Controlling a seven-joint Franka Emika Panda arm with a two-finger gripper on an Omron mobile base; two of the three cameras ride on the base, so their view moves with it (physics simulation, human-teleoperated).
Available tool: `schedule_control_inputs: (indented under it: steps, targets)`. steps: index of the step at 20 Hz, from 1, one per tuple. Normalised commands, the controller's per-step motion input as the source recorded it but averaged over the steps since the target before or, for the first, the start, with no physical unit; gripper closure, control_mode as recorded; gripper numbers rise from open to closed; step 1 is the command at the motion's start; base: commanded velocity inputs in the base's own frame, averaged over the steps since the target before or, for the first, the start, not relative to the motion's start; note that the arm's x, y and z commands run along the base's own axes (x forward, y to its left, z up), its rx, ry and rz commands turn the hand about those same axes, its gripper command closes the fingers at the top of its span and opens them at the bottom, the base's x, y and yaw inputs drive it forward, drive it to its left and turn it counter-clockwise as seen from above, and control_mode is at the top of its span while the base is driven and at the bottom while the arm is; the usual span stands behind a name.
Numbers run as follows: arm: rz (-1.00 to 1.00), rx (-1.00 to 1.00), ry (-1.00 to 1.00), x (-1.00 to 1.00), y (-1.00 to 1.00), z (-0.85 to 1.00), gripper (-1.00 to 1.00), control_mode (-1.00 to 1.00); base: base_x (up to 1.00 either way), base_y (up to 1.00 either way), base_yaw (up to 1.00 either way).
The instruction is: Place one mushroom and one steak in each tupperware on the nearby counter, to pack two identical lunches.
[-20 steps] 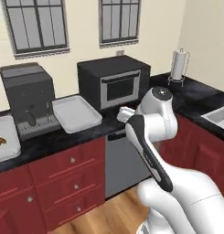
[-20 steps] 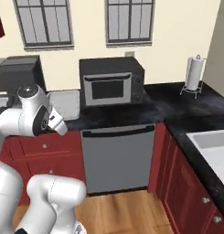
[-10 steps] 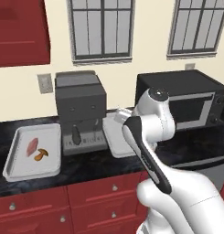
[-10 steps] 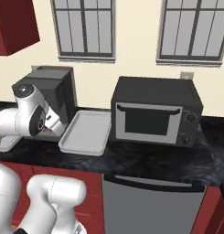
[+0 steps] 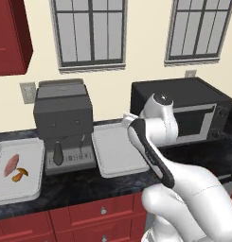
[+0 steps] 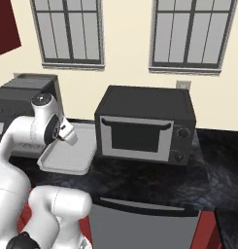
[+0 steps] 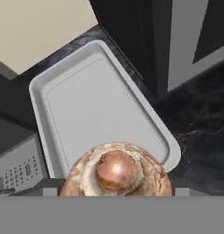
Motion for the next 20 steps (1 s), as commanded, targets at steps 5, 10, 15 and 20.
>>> schedule_control_inputs:
  steps: [5,10,15,20]
  targets:
    - [0.11,0.05,0.32,0.87,0.39,-0.44,1.00,-1.00,0.00,0.00,0.00]
    - [0.05,-0.05,0.26,0.68,0.18,-0.87,1.00,-1.00,0.00,0.00,0.00]
    - [0.01,-0.15,0.02,0.84,0.04,-0.74,-1.00,-1.00,0.00,0.00,0.00]
    - [0.00,-0.02,0.00,0.39,0.00,-0.25,-1.00,-1.00,0.00,0.00,0.00]
